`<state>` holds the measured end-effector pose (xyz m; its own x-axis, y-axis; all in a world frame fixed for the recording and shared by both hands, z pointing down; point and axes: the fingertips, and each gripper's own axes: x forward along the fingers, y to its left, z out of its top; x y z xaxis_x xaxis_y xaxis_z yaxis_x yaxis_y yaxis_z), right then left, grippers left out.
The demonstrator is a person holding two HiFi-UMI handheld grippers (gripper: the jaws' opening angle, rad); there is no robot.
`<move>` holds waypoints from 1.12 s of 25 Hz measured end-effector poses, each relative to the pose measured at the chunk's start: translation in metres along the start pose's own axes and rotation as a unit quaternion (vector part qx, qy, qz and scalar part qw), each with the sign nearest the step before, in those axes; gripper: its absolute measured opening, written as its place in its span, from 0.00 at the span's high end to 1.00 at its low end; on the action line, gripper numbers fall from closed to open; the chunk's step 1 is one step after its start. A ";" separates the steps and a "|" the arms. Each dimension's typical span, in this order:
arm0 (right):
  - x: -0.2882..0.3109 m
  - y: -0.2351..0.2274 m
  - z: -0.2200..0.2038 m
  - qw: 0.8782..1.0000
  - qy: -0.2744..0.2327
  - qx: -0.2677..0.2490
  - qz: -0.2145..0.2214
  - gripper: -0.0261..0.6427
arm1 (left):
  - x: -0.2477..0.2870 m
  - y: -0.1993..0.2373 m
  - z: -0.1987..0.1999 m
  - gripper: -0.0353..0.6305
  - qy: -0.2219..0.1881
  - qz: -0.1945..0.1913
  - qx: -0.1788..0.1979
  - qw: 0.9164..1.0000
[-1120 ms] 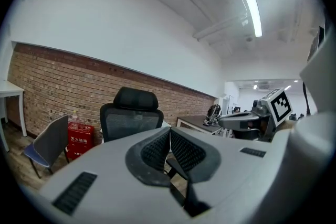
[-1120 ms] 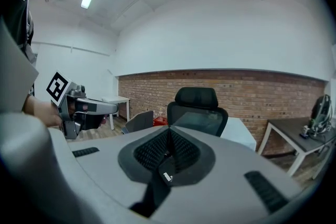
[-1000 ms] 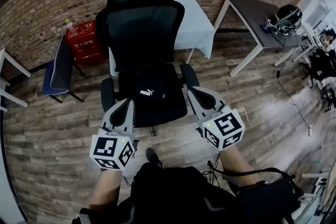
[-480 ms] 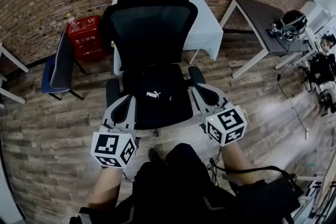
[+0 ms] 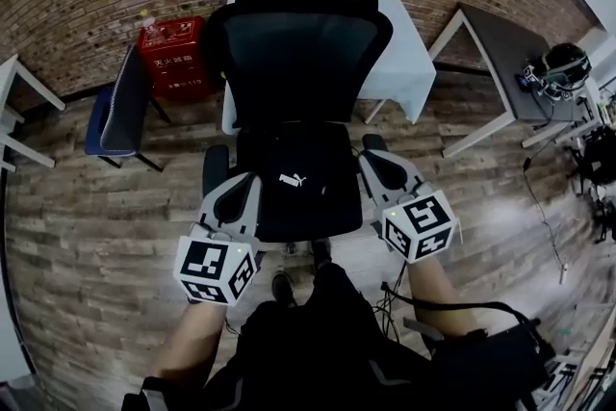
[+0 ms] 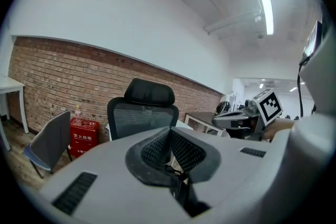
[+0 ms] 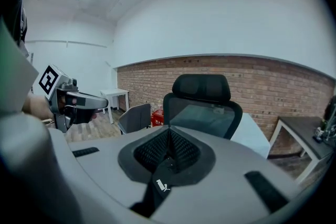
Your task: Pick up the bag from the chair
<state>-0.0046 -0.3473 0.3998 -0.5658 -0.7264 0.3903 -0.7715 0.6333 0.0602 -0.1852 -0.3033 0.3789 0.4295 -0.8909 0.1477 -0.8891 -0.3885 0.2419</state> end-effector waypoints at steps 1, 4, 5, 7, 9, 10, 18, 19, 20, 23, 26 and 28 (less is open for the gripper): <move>0.005 -0.005 0.000 1.000 0.000 0.001 0.004 0.93 | 0.005 0.000 0.001 0.93 0.002 0.003 0.001 1.000; 0.021 -0.022 -0.001 1.000 0.001 0.002 0.013 0.93 | 0.021 -0.001 0.004 0.93 0.005 0.009 0.007 1.000; 0.026 -0.028 -0.002 1.000 0.001 0.001 0.018 0.93 | 0.027 -0.002 0.004 0.93 0.006 0.011 0.009 1.000; 0.035 -0.039 -0.006 1.000 0.002 0.002 0.028 0.93 | 0.040 -0.002 0.001 0.93 0.011 0.015 0.013 1.000; 0.045 -0.050 -0.011 0.999 0.008 0.002 0.038 0.93 | 0.054 -0.002 -0.003 0.93 0.019 0.022 0.013 1.000; 0.050 -0.056 -0.013 0.999 0.011 0.001 0.043 0.93 | 0.061 -0.001 -0.004 0.93 0.022 0.025 0.012 0.999; 0.081 -0.098 -0.026 0.996 0.027 -0.008 0.083 0.93 | 0.110 -0.001 -0.008 0.93 0.042 0.057 0.016 0.997; 0.084 -0.102 -0.027 0.996 0.027 -0.009 0.088 0.93 | 0.114 -0.001 -0.009 0.93 0.046 0.062 0.021 0.997; 0.087 -0.107 -0.028 0.995 0.027 -0.008 0.093 0.93 | 0.118 0.000 -0.010 0.93 0.050 0.067 0.026 0.996; 0.097 -0.118 -0.034 0.993 0.034 -0.004 0.109 0.93 | 0.132 0.002 -0.013 0.93 0.065 0.079 0.031 0.994; 0.109 -0.128 -0.044 0.991 0.046 -0.007 0.122 0.93 | 0.146 0.002 -0.016 0.93 0.073 0.084 0.043 0.993; 0.117 -0.132 -0.050 0.990 0.054 -0.006 0.128 0.93 | 0.153 0.006 -0.019 0.93 0.077 0.090 0.048 0.992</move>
<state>0.0455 -0.5023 0.4829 -0.7080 -0.5092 0.4894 -0.6023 0.7972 -0.0419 -0.1215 -0.4378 0.4212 0.2756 -0.9041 0.3265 -0.9612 -0.2542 0.1074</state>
